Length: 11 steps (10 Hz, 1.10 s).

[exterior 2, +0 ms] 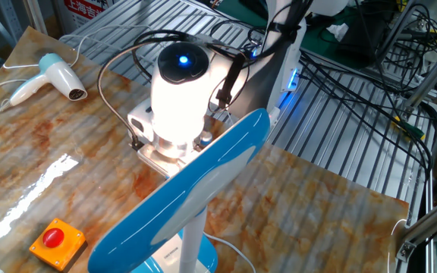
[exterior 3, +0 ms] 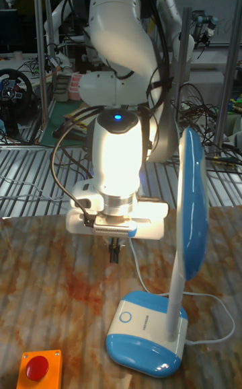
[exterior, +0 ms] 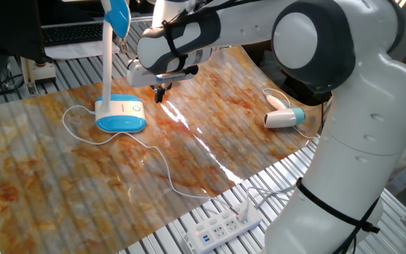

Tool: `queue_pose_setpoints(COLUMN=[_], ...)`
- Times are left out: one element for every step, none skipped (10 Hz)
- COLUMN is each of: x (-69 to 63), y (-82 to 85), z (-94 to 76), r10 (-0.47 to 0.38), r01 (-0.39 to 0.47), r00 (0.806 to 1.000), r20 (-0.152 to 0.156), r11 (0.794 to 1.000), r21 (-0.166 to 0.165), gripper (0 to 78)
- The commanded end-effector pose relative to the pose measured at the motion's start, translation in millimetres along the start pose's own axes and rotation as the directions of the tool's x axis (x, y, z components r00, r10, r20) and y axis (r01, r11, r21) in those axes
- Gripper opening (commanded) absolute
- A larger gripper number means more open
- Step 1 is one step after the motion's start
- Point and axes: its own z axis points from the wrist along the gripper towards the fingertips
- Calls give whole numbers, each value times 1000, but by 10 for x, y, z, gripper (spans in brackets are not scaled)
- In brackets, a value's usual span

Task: Turn off the desk lamp by pressing the button

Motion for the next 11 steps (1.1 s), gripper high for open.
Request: queue_pose_setpoints(x=[-210,-258,-258,-347,-378,-398,-407,-410,-436,-474,-513], y=[41,36,36,44,45,52,60,64,89,113,124], z=[147,157,157,192,235,281,317,326,366,397,420], r10=[-13,-15,-15,-15,-15,-14,-13,-13,-11,-7,-5], r01=[13,15,15,16,16,16,15,15,14,11,10], r00=[999,999,999,999,999,999,999,999,999,998,998], r20=[29,31,31,33,38,41,45,47,51,58,60], r11=[1000,1000,1000,1000,999,999,998,998,998,998,997], r21=[-7,-9,-9,-19,-31,-49,-56,-57,-62,-65,-82], gripper=[0,0,0,0,0,0,0,0,0,0,0])
